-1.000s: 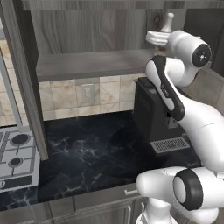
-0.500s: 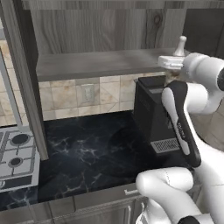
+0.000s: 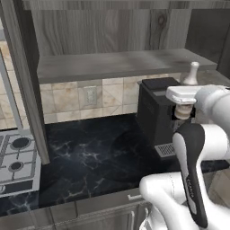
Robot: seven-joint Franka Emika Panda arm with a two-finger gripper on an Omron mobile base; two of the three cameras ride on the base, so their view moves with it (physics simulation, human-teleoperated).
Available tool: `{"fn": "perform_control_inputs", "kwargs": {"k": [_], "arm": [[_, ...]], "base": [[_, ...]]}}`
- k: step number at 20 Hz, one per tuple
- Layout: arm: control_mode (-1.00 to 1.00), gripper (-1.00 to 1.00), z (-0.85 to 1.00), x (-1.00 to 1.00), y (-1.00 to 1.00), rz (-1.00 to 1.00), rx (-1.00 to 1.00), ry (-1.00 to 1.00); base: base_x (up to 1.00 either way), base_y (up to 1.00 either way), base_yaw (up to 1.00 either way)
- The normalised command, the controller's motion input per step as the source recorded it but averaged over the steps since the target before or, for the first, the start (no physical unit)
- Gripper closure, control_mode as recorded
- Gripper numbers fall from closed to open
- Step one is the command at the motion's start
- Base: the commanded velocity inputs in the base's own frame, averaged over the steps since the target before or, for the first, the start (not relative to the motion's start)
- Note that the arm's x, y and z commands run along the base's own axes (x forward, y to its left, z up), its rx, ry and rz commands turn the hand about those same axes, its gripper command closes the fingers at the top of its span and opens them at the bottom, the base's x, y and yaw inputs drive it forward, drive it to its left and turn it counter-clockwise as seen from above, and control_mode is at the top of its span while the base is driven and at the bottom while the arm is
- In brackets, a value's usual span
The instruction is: Open the cabinet directly in front. Then move the liquor and the mug to the dining counter with the jar on it.
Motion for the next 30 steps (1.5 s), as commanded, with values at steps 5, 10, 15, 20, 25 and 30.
{"fn": "perform_control_inputs", "kwargs": {"k": [5, 10, 15, 20, 25, 30], "arm": [[-1.0, 1.0, 0.0, -0.06, 0.0, -0.01, 0.0, -0.04], [1.0, 1.0, -0.04, -0.24, 0.02, 0.01, 0.0, 0.02], [1.0, 1.0, 0.0, 0.0, 0.0, 0.0, 0.0, 0.0], [1.0, 1.0, 0.0, 0.0, 0.0, 0.0, 0.0, 0.0], [1.0, 1.0, 0.0, 0.0, 0.0, 0.0, 0.0, 0.0], [1.0, 1.0, 0.0, 0.0, 0.0, 0.0, 0.0, 0.0]], "base": [[0.0, 0.0, 0.0], [-0.6, 0.07, 0.12], [-0.98, 0.07, 0.49], [-0.24, 0.0, 0.89], [-0.02, 0.0, 0.98], [0.0, 0.0, 0.97]]}}
